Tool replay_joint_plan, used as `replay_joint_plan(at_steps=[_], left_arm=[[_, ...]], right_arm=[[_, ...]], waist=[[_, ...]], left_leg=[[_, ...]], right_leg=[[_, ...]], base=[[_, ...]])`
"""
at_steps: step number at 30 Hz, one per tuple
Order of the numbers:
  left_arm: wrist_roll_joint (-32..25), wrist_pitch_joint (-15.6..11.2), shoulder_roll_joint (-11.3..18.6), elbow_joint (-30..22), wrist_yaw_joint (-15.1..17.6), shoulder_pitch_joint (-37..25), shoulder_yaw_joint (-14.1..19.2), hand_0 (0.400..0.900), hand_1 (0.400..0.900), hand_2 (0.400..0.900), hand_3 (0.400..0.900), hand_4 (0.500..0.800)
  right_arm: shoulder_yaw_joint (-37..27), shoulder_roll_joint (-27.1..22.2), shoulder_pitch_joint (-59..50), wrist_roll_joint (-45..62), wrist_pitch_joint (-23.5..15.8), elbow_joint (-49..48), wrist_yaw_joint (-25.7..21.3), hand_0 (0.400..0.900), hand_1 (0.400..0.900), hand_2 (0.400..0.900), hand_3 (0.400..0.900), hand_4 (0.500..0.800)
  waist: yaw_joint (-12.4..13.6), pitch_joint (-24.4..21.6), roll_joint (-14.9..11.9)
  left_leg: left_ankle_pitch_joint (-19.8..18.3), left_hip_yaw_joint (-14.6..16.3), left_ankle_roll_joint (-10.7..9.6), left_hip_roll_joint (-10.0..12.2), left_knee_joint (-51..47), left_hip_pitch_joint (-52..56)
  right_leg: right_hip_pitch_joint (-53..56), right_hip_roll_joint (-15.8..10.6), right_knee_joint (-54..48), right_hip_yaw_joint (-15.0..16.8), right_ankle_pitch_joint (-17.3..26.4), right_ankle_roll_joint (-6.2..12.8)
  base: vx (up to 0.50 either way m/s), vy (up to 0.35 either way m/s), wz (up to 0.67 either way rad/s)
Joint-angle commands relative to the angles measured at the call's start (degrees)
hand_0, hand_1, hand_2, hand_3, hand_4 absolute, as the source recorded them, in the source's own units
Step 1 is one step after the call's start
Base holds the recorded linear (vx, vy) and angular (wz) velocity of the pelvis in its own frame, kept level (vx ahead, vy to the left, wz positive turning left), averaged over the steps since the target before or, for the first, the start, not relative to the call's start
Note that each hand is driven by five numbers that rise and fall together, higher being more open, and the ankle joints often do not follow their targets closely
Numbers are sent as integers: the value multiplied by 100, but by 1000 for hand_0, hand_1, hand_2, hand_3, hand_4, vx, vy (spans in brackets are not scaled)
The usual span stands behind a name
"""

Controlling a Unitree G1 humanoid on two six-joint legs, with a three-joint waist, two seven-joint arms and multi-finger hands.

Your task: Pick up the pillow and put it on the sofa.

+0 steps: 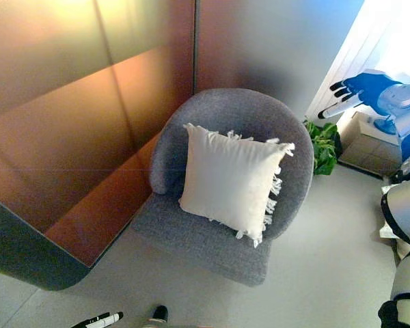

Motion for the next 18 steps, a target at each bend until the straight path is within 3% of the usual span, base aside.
replay_joint_plan(at_steps=[1,5,8,10,12,15,16,18], left_arm=[[20,-302,252,110,-109,-3,-60,900,900,900,900,800],[4,-477,28,226,-89,81,-2,900,900,900,900,800],[-84,-597,-165,264,-95,98,79,900,900,900,900,800],[-107,-649,-230,268,-97,74,147,900,900,900,900,800],[-171,-713,-262,261,-115,49,141,900,900,900,900,800],[-259,-711,-262,238,-120,-39,101,900,900,900,900,800],[-259,-711,-251,240,-121,-38,91,900,900,900,900,800],[-384,-744,-279,208,-168,-54,73,900,900,900,900,800]], right_arm=[[-119,-742,-713,372,223,130,-572,900,900,900,900,800],[-1123,-1111,128,1072,198,14,-813,900,900,900,900,800],[-2563,-1133,1700,1585,-171,-311,-1008,900,900,900,900,800],[-3857,-778,3362,1652,-703,-705,-1250,900,900,900,900,800],[-4733,-254,4680,1695,-947,-1106,-1482,900,900,900,900,800],[-5322,484,5749,1576,-1210,-1349,-1691,900,900,900,900,800],[-5347,500,5780,1565,-1212,-1369,-1701,900,900,900,900,800],[-5460,992,6215,1601,-1195,-1510,-1808,900,900,900,900,800]], waist=[[-86,-263,-111],[-281,-265,42],[-533,-241,242],[-706,-216,303],[-841,-201,350],[-964,-196,418],[-953,-200,408],[-1060,-202,490]], left_leg=[[-399,302,-144,138,64,160],[-404,401,-171,191,49,200],[-442,493,-169,215,54,228],[-482,561,-158,239,62,260],[-532,633,-143,258,65,307],[-602,717,-129,264,64,380],[-604,719,-128,264,64,382],[-632,782,-133,273,69,427]], right_leg=[[71,-314,322,90,-378,354],[32,-308,348,208,-378,370],[-43,-337,397,370,-384,399],[-94,-365,411,480,-376,424],[-123,-386,409,565,-368,441],[-131,-400,413,653,-376,458],[-130,-400,413,655,-376,458],[-139,-410,409,721,-376,462]], base=[[-67,53,-24],[-62,73,-23],[-71,71,-25],[-74,28,-23],[-53,16,-21],[-11,11,-15],[-13,12,-19],[-12,12,-19]])
